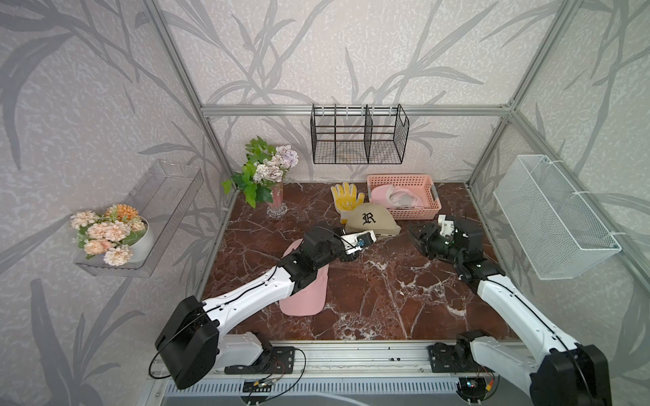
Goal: Turn the baseball cap inside out
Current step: Place the baseball cap at the center of the board.
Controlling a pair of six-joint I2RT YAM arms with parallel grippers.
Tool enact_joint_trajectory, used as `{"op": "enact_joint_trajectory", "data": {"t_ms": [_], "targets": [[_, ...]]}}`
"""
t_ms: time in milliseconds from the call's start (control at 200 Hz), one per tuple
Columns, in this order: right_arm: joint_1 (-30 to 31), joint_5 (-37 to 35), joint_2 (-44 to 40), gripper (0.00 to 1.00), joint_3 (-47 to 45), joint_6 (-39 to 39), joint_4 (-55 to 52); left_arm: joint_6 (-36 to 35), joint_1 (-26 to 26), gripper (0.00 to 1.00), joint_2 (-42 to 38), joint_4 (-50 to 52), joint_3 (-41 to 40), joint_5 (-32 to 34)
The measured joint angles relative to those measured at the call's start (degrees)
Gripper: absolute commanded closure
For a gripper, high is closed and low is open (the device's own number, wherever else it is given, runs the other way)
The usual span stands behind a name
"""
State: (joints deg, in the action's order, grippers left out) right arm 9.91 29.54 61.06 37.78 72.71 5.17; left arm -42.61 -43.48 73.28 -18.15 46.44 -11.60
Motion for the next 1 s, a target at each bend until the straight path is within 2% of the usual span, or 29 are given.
{"op": "enact_joint_trajectory", "data": {"t_ms": [350, 585, 755, 820, 895, 950, 1005], "targets": [[0.2, 1.9, 3.0, 0.59, -0.1, 3.0, 4.3, -5.1, -3.4, 1.0, 0.0, -3.4, -0.7, 2.8], [0.9, 2.2, 4.6, 0.77, -0.4, 4.1, 6.0, -6.0, -4.5, 1.0, 0.5, -4.6, -0.9, 4.7], [1.1, 2.1, 5.1, 0.81, -0.4, 4.2, 6.9, -6.6, -5.1, 1.0, 1.1, -4.9, -0.9, 5.7], [1.2, 2.0, 5.3, 0.86, -0.4, 4.2, 7.0, -6.8, -5.2, 1.0, 1.2, -4.9, -0.9, 6.0], [1.2, 1.9, 5.4, 1.0, -0.5, 4.1, 7.1, -6.9, -5.2, 0.95, 1.2, -4.9, -0.9, 6.2], [1.2, 1.7, 5.4, 1.0, -0.5, 3.8, 7.3, -7.0, -5.2, 0.85, 1.2, -4.6, -0.9, 6.3], [1.2, 1.5, 5.4, 1.0, -0.5, 3.7, 7.5, -6.8, -5.2, 0.7, 1.2, -4.5, -0.9, 6.3]]}}
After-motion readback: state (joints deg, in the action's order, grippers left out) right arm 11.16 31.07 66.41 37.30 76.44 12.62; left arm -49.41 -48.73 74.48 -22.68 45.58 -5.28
